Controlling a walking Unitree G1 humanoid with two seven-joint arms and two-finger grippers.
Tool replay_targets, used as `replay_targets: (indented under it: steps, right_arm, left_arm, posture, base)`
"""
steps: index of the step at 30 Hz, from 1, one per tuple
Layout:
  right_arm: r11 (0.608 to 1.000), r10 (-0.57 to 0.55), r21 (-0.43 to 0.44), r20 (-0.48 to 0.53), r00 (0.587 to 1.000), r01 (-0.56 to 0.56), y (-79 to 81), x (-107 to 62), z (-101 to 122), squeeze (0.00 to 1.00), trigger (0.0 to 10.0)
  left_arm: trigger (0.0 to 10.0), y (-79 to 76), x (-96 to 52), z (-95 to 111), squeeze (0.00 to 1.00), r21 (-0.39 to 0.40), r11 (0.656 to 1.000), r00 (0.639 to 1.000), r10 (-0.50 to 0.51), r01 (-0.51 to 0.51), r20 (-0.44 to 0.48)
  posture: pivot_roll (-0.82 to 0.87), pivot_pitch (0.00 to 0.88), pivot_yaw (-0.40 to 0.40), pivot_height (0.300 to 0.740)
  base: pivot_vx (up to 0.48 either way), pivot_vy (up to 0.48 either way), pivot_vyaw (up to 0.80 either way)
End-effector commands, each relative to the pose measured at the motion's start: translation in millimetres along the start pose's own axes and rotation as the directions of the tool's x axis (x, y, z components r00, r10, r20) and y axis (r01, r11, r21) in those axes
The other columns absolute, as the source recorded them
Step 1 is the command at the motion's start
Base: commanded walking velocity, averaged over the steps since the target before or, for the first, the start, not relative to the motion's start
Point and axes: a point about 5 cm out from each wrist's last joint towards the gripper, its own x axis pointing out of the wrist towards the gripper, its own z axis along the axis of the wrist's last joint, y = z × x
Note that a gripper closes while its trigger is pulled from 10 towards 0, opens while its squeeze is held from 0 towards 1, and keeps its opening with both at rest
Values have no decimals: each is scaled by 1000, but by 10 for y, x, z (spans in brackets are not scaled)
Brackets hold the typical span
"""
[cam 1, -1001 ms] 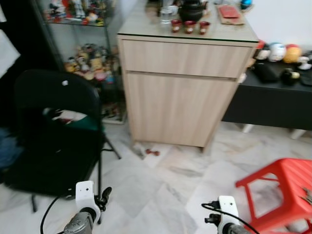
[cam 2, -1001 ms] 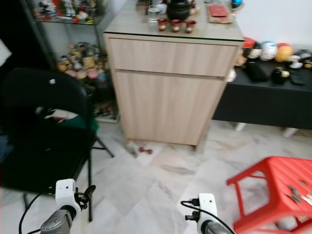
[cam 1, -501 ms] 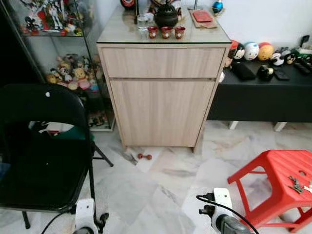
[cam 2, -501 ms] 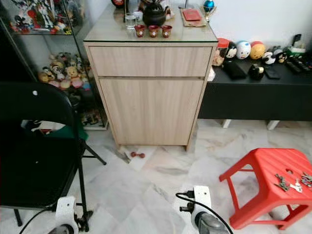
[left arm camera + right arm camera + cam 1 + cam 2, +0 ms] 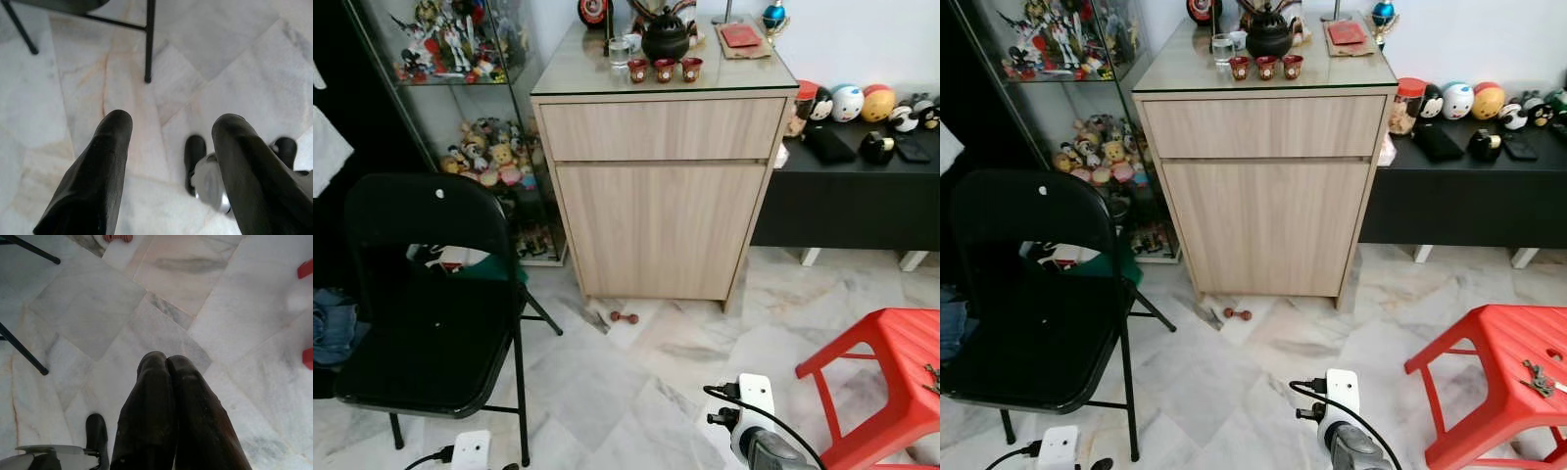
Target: Hang keys on a hook
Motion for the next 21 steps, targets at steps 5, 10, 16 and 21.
replay_targets:
  steps: [5,10,16,21]
  right_arm:
    - [999,-36,36,-51,998,38,-35,-28,-202,0,10000]
    - [996,-56,60,-62,996,60,-45,-44,-293,0,10000]
    - [997,-52,60,-82,995,57,-31,-64,-407,0,10000]
    - [996,-56,66,-115,992,64,-50,-94,-533,0,10000]
  left_arm:
    - [10000,56,-66,-202,0,-14,1000,998,10,-10,-56]
    - [10000,82,-82,-218,0,-5,1000,999,11,-11,-43]
    - [10000,136,-125,-303,0,12,1000,998,24,-23,-57]
    - [10000,114,-169,-437,0,-17,999,995,45,-46,-85]
  posture:
    - [106,0,44,740]
    - [132,0,32,740]
    - [158,0,4,740]
    - [188,0,-63,740]
  base:
    - [0,0,0]
    - [0,-194,0]
    - [0,-409,0]
    - [0,-403,0]
